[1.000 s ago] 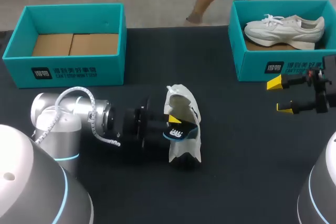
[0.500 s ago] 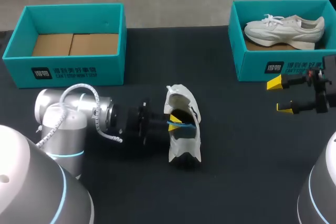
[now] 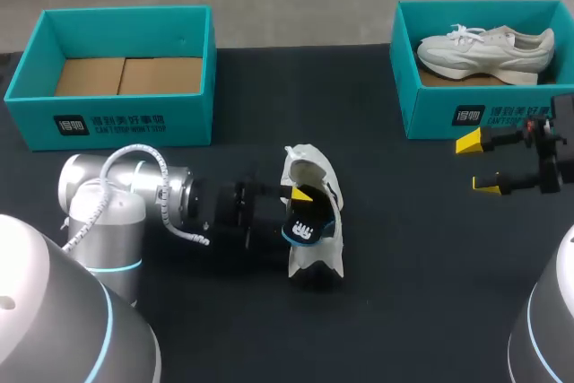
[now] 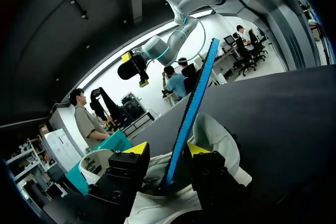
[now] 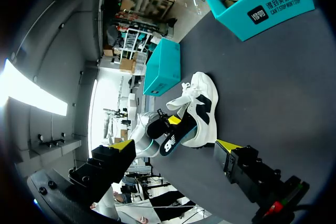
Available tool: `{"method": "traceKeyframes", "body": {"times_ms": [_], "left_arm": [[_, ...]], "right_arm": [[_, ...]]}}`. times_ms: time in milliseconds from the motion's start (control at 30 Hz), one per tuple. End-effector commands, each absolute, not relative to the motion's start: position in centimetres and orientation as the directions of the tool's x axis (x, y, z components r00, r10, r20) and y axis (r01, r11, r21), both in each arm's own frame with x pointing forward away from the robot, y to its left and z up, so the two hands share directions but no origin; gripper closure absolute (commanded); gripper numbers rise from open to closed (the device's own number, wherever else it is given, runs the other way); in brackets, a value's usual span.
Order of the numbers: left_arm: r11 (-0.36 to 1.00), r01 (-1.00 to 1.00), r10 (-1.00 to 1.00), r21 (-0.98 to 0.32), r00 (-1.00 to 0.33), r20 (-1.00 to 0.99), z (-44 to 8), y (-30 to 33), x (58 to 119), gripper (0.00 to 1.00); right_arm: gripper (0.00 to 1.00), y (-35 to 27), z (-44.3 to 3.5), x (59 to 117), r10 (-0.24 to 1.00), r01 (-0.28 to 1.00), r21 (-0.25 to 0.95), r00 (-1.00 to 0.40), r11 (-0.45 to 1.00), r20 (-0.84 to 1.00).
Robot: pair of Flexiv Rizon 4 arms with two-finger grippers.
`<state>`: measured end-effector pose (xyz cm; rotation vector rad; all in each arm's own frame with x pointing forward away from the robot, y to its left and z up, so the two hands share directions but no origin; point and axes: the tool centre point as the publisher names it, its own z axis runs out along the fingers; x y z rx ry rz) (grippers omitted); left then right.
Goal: Take the shoe out of the shoebox, open the shoe tongue, remove and reinsert the insole, then place the shoe into the shoebox
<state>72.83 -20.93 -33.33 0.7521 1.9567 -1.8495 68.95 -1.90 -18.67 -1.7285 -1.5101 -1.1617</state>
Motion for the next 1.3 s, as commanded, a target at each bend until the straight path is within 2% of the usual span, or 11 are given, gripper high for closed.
{"method": "traceKeyframes", "body": {"times_ms": [33, 100, 167, 200, 233, 900, 933, 967, 1033, 1300], "left_arm": [[0.013, 0.591, 0.148, -0.806, -0.799, -0.583, -33.1, -20.9, 72.0, 0.63], [0.014, 0.589, 0.157, -0.808, -0.8, -0.58, -33.3, -21.1, 72.0, 0.68], [0.015, 0.587, 0.159, -0.809, -0.8, -0.578, -33.5, -21.3, 72.1, 0.81], [0.02, 0.587, 0.161, -0.81, -0.801, -0.577, -33.6, -21.3, 72.2, 0.98], [0.024, 0.587, 0.161, -0.809, -0.801, -0.576, -33.7, -21.3, 72.4, 1.0], [0.1, 0.589, 0.096, -0.802, -0.808, -0.582, -35.3, -21.5, 75.1, 1.0], [0.101, 0.588, 0.095, -0.803, -0.809, -0.58, -35.2, -21.5, 75.1, 0.77], [0.099, 0.58, 0.092, -0.809, -0.814, -0.573, -35.0, -21.4, 74.9, 0.62], [0.092, 0.579, 0.092, -0.81, -0.815, -0.572, -34.6, -21.3, 74.7, 0.51], [0.075, 0.595, 0.108, -0.8, -0.802, -0.587, -32.8, -20.5, 72.7, 0.58]], "right_arm": [[0.0, -1.8, -18.7, 68.8, 0.485, 0.969, 0.127, -0.009, -0.21, 0.875], [0.0, -1.8, -18.7, 68.8, 0.485, 0.969, 0.127, -0.009, -0.21, 0.875], [0.0, -1.8, -18.7, 68.8, 0.485, 0.969, 0.127, -0.009, -0.21, 0.875], [0.0, -1.8, -18.7, 68.8, 0.485, 0.969, 0.127, -0.009, -0.21, 0.875], [0.0, -1.8, -18.7, 68.8, 0.485, 0.969, 0.127, -0.009, -0.21, 0.875], [0.0, -1.8, -18.7, 68.8, 0.485, 0.969, 0.127, -0.009, -0.21, 0.875], [0.0, -1.8, -18.7, 68.8, 0.485, 0.969, 0.127, -0.009, -0.21, 0.875], [0.0, -1.8, -18.7, 68.8, 0.485, 0.969, 0.127, -0.009, -0.21, 0.875], [0.0, -1.8, -18.7, 68.8, 0.485, 0.969, 0.127, -0.009, -0.21, 0.875], [0.0, -1.8, -18.7, 68.8, 0.485, 0.969, 0.127, -0.009, -0.21, 0.875]]}}
